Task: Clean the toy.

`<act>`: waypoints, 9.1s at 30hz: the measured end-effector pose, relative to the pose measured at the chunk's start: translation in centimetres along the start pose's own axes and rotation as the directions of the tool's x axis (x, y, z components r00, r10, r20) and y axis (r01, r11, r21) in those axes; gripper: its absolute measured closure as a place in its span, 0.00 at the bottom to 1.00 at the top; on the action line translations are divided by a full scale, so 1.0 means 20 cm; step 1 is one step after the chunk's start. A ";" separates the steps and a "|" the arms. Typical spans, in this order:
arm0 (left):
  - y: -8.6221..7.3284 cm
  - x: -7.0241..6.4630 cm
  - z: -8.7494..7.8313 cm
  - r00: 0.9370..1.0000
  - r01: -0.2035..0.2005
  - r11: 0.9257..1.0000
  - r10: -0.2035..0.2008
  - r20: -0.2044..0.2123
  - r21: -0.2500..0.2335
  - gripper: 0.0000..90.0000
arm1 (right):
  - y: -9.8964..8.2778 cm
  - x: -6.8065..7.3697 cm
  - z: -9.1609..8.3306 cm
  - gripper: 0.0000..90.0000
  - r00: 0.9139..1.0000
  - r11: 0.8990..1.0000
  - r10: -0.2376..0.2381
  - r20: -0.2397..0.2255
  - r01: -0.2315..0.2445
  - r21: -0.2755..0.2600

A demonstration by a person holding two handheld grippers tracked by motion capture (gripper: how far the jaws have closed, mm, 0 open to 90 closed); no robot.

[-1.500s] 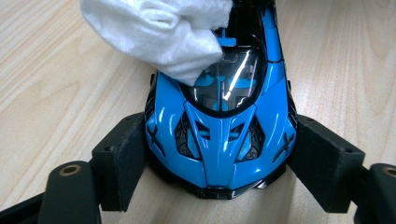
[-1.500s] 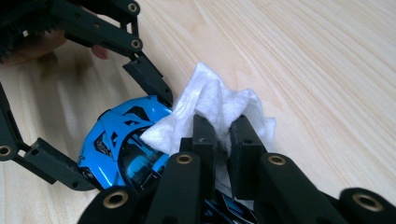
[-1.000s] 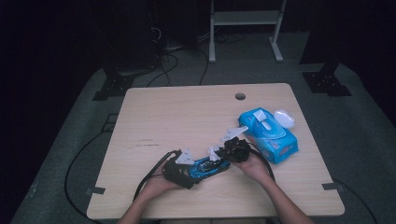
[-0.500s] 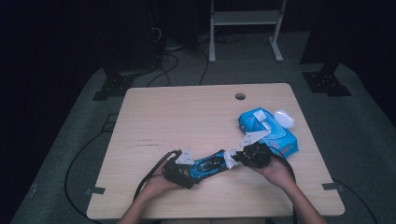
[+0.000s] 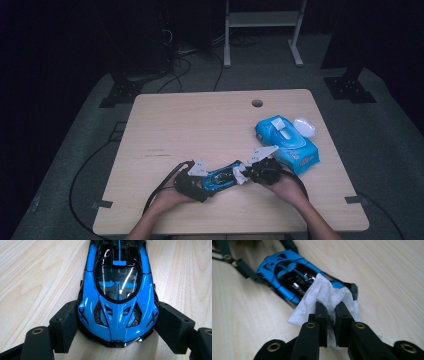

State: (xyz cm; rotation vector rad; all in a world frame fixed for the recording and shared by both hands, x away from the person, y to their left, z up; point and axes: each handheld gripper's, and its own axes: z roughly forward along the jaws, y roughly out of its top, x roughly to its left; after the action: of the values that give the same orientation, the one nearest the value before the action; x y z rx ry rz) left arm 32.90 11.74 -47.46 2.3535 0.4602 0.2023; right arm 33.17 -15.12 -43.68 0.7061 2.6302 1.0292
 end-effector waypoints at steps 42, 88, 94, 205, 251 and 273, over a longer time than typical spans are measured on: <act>0.01 0.00 0.01 1.000 -0.002 1.000 0.002 0.002 -0.002 0.27 | 0.23 0.24 0.32 0.92 0.974 0.999 -0.042 -0.224 0.035 -0.037; 0.01 0.00 0.01 1.000 -0.008 1.000 0.008 0.008 -0.011 0.27 | 0.03 -0.12 -0.08 0.92 0.998 0.998 0.062 0.027 -0.062 -0.009; 0.01 0.00 0.01 1.000 -0.004 1.000 0.004 0.004 -0.010 0.27 | -0.02 -0.04 -0.03 0.90 1.000 0.998 0.019 0.025 -0.020 0.067; 0.04 0.10 -0.01 0.929 0.282 0.958 -0.262 0.263 -0.043 0.54 | -0.18 0.08 0.00 0.93 0.994 0.993 -0.080 -0.076 0.073 -0.088; 0.06 0.01 -0.02 0.978 0.174 0.971 -0.151 0.146 -0.164 0.54 | -0.01 0.07 -0.05 0.92 0.998 0.971 0.049 0.039 -0.039 -0.235; 0.07 -0.08 -0.02 1.000 0.005 0.983 -0.007 -0.008 -0.182 0.72 | 0.03 0.11 -0.04 0.92 0.999 0.978 0.017 0.051 -0.006 -0.208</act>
State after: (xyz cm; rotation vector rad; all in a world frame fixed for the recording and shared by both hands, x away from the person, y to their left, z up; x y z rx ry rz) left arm 31.73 10.53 -46.27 2.1727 0.4346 0.2420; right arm 31.16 -14.00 -42.71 0.6913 2.4299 1.2486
